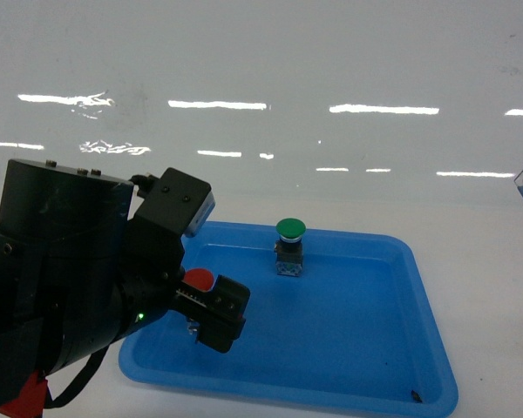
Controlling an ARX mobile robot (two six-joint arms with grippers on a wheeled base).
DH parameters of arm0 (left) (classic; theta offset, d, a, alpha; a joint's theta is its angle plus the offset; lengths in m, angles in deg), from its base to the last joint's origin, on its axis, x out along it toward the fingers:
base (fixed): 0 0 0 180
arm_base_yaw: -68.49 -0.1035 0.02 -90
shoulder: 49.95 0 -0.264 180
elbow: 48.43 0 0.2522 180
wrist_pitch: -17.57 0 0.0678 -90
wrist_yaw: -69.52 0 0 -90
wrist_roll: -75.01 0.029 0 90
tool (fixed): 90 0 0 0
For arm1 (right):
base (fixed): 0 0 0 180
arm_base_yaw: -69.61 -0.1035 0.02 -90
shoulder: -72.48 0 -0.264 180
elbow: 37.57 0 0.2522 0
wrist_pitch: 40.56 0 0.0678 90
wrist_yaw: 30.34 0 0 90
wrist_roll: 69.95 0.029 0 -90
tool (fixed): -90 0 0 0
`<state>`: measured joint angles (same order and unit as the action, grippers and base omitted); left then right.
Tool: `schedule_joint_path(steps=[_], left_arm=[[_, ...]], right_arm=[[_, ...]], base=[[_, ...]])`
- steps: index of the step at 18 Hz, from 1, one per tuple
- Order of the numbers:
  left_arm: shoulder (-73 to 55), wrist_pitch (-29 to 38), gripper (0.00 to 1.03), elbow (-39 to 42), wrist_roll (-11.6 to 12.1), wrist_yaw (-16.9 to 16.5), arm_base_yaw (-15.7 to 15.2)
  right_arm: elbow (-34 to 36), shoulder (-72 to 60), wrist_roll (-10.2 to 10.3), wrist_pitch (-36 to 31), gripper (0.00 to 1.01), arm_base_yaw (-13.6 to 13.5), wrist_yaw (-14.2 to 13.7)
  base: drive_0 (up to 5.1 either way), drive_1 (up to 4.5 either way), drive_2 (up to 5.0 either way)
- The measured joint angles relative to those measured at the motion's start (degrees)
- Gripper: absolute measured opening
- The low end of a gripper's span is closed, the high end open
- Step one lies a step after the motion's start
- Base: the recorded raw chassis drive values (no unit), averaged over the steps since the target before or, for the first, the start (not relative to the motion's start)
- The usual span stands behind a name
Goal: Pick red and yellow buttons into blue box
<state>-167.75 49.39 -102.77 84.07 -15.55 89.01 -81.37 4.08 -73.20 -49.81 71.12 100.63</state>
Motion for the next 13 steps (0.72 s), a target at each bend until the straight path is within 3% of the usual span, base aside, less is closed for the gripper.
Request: schedule_joint_path(steps=[13], left_arm=[[-5.6, -2.2, 0.98, -3.4, 0.2, -1.1, -0.3]], right_arm=[[0.0, 0.0, 0.0, 0.0, 0.29, 0.0, 0.0]], base=[[0.0, 0.0, 0.0]])
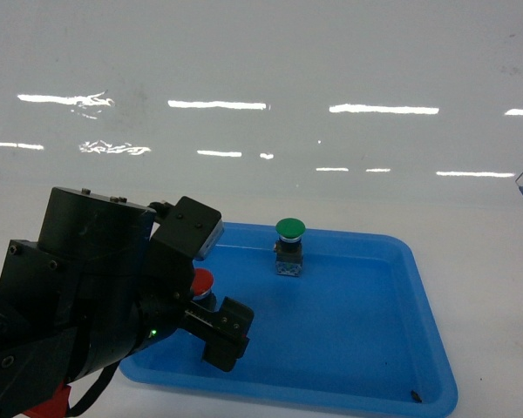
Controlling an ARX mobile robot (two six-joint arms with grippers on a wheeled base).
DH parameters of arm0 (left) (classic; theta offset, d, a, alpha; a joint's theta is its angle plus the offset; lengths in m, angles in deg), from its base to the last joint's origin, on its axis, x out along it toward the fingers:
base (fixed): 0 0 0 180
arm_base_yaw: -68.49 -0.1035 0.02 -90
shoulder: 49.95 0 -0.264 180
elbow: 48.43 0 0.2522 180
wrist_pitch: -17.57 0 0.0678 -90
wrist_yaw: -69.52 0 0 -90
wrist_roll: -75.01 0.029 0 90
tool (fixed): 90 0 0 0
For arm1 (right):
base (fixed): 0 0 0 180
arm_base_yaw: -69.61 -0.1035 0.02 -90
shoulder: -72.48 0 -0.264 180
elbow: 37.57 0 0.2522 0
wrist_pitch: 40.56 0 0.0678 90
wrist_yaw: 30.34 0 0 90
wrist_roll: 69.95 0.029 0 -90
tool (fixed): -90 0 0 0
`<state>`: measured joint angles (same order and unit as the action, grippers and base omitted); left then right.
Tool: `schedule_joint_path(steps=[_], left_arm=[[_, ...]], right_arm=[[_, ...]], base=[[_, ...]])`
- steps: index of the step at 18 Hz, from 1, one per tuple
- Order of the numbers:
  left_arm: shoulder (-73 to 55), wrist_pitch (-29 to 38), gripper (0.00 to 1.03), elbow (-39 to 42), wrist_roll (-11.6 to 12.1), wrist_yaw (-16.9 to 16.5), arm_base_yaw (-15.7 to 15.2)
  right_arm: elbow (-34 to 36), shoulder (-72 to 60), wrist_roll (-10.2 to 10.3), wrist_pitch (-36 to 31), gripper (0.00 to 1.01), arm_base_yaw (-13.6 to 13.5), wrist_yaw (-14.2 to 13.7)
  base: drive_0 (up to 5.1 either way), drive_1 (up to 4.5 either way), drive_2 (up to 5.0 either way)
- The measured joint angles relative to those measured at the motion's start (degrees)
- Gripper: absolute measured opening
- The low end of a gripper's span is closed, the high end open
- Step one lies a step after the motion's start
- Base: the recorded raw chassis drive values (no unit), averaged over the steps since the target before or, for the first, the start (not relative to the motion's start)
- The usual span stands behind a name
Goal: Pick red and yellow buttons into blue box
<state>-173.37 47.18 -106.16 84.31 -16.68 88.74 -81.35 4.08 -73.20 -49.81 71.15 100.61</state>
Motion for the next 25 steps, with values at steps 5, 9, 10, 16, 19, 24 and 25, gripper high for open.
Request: schedule_joint_path(steps=[5, 9, 10, 16, 19, 24, 25], left_arm=[[-1.0, -0.7, 0.98, -1.7, 0.0, 0.1, -0.2], [-2.5, -1.2, 0.98, -2.5, 0.1, 0.5, -0.3], [-2.7, -1.4, 0.98, -2.7, 0.2, 0.7, -0.4], [-3.2, -1.8, 0.98, -3.1, 0.2, 2.0, -0.8], [-3.2, -1.8, 0.86, -3.1, 0.2, 2.0, -0.8], [-3.2, -1.0, 0.24, -3.0, 0.5, 2.1, -0.7], [-2.9, 0.5, 0.24, -2.3, 1.1, 2.2, -0.8]], right_arm=[[0.0, 0.0, 0.0, 0.0, 0.29, 0.0, 0.0], [0.0, 0.0, 0.0, 0.0, 0.29, 0.0, 0.0], [0.0, 0.0, 0.0, 0.0, 0.29, 0.0, 0.0], [0.0, 0.0, 0.0, 0.0, 0.29, 0.0, 0.0], [0.0, 0.0, 0.0, 0.0, 0.29, 0.0, 0.0], [0.0, 0.0, 0.0, 0.0, 0.29, 0.0, 0.0], [0.0, 0.0, 0.0, 0.0, 0.29, 0.0, 0.0]], base=[[0.0, 0.0, 0.0], [0.0, 0.0, 0.0], [0.0, 0.0, 0.0], [0.0, 0.0, 0.0], [0.0, 0.0, 0.0], [0.0, 0.0, 0.0], [0.0, 0.0, 0.0]])
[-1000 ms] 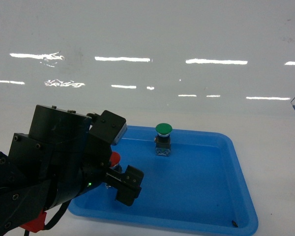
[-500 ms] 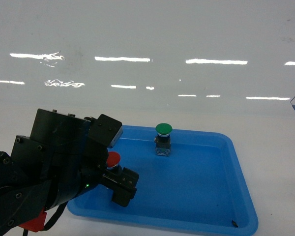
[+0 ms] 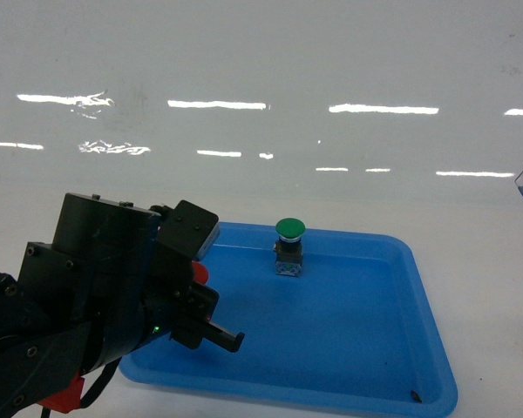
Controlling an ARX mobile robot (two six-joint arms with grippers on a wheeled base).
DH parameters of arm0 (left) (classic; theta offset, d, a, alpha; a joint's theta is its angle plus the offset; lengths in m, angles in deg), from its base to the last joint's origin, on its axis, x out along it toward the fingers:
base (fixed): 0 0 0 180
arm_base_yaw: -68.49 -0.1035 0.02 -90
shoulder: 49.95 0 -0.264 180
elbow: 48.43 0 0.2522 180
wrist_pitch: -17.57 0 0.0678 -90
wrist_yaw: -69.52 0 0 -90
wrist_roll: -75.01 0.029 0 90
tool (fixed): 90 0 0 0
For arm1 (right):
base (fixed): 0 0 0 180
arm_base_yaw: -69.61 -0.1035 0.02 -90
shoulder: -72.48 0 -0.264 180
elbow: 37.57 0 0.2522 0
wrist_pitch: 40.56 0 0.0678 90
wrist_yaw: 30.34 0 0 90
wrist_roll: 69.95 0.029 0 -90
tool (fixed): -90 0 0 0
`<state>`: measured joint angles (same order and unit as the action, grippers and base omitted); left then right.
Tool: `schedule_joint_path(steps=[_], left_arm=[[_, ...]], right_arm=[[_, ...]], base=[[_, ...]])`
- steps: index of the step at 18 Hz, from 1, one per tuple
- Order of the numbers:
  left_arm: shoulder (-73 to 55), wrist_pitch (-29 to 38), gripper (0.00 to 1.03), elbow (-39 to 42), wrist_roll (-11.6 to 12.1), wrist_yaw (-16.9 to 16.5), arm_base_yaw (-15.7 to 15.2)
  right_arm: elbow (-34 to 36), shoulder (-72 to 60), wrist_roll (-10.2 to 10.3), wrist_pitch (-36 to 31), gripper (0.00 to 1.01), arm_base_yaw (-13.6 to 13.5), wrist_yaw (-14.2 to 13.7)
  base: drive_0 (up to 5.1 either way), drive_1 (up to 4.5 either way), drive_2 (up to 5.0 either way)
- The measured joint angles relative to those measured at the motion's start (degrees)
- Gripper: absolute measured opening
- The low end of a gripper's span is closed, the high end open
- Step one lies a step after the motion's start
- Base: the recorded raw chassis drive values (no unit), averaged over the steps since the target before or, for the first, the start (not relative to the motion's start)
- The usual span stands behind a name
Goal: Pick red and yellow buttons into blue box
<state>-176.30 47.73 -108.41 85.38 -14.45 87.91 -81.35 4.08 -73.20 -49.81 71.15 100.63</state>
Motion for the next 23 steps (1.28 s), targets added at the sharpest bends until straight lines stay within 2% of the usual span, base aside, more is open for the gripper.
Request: schedule_joint_path(steps=[6, 8, 11, 16, 18, 23], left_arm=[[18.6, 6.1, 0.24, 10.6, 0.1, 0.9, -2.1], [27.5, 7.1, 0.24, 16.7, 0.0, 1.3, -3.1], [42.2, 3.9, 0.24, 21.8, -0.3, 1.4, -4.5], [65.9, -7.7, 0.24, 26.1, -4.0, 1.3, -4.8], [68.8, -9.0, 0.24, 26.2, -4.6, 2.0, -4.4], [67.4, -9.9, 0.24, 26.1, -5.9, 1.9, -4.1]], right_arm=[[0.0, 0.0, 0.0, 0.0, 0.29, 0.0, 0.0], [0.0, 0.0, 0.0, 0.0, 0.29, 0.0, 0.0], [0.0, 0.0, 0.0, 0.0, 0.29, 0.0, 0.0], [0.0, 0.0, 0.0, 0.0, 0.29, 0.0, 0.0], [0.0, 0.0, 0.0, 0.0, 0.29, 0.0, 0.0], [0.0, 0.0, 0.0, 0.0, 0.29, 0.0, 0.0]], base=[[0.0, 0.0, 0.0], [0.0, 0.0, 0.0], [0.0, 0.0, 0.0], [0.0, 0.0, 0.0], [0.0, 0.0, 0.0], [0.0, 0.0, 0.0]])
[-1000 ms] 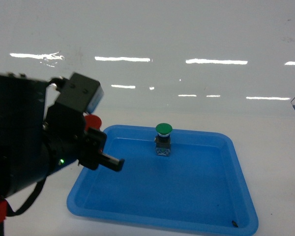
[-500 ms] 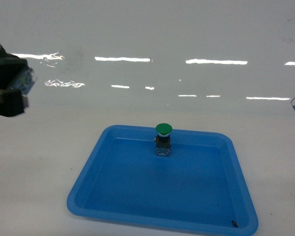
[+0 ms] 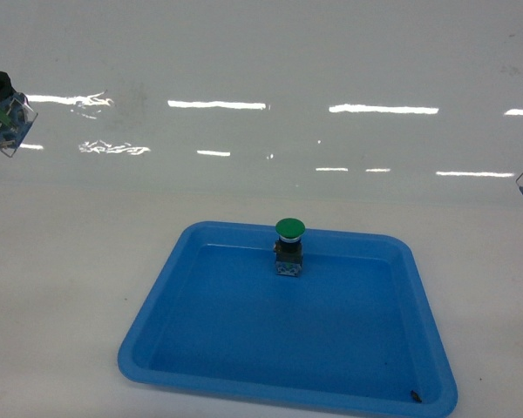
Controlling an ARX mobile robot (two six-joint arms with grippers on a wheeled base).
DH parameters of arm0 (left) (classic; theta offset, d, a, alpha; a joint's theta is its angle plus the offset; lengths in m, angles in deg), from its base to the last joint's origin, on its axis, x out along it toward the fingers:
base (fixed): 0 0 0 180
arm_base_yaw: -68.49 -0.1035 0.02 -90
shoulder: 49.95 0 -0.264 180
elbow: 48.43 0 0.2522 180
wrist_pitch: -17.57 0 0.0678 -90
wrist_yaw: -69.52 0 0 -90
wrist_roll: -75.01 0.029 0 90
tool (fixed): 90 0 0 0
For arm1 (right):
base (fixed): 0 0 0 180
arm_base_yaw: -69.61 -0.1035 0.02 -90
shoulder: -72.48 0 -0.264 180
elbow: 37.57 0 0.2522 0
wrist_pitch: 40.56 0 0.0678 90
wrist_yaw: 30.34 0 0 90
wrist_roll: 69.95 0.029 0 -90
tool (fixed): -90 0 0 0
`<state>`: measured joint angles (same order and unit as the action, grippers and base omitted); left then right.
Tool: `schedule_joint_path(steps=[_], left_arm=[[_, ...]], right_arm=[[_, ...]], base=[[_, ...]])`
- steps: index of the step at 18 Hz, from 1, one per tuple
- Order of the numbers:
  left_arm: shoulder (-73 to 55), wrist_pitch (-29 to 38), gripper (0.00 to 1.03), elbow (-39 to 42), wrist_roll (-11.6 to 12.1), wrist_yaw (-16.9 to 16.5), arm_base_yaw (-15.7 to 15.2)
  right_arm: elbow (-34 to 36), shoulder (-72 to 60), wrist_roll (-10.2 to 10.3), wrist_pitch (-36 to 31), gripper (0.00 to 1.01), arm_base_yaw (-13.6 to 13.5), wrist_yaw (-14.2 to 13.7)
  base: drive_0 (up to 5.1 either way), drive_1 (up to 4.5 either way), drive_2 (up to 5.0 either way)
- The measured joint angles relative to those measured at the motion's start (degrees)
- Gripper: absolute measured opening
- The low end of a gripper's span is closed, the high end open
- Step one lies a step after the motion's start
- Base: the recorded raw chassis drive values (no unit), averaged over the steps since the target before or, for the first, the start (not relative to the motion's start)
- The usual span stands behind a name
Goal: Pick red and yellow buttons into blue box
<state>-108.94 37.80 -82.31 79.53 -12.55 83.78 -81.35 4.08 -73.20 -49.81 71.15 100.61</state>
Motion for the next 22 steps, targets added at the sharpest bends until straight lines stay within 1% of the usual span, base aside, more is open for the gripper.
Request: schedule_joint_path(steps=[5, 6, 7, 8, 15, 20, 22], left_arm=[[0.3, 0.3, 0.24, 0.0, 0.0, 0.0, 0.0], [4.6, -4.4, 0.24, 0.3, -0.2, -0.2, 0.0], [17.2, -14.3, 0.24, 0.5, -1.1, 0.9, 0.5], [17.9, -13.8, 0.24, 0.4, -1.5, 0.8, 0.5], [16.7, -14.6, 0.24, 0.5, -1.6, 0.6, 0.5], [16.8, -14.6, 0.24, 0.5, -1.6, 0.6, 0.5], [17.0, -14.6, 0.24, 0.5, -1.6, 0.6, 0.5]], right_arm=[[0.0, 0.0, 0.0, 0.0, 0.29, 0.0, 0.0], [0.2, 4.2, 2.1, 1.7, 0.29, -0.9, -0.4], [1.5, 15.4, 4.8, 6.8, 0.29, -2.4, 1.1], [2.1, 17.1, 5.1, 6.8, 0.29, -2.4, 1.7], [2.3, 16.4, 5.4, 6.9, 0.29, -2.3, 1.4], [2.3, 16.4, 5.4, 7.0, 0.29, -2.3, 1.4], [2.3, 16.4, 5.4, 7.0, 0.29, -2.3, 1.4]], base=[[0.0, 0.0, 0.0], [0.0, 0.0, 0.0], [0.0, 0.0, 0.0], [0.0, 0.0, 0.0], [0.0, 0.0, 0.0], [0.1, -4.13, 4.3], [3.0, -4.9, 2.0]])
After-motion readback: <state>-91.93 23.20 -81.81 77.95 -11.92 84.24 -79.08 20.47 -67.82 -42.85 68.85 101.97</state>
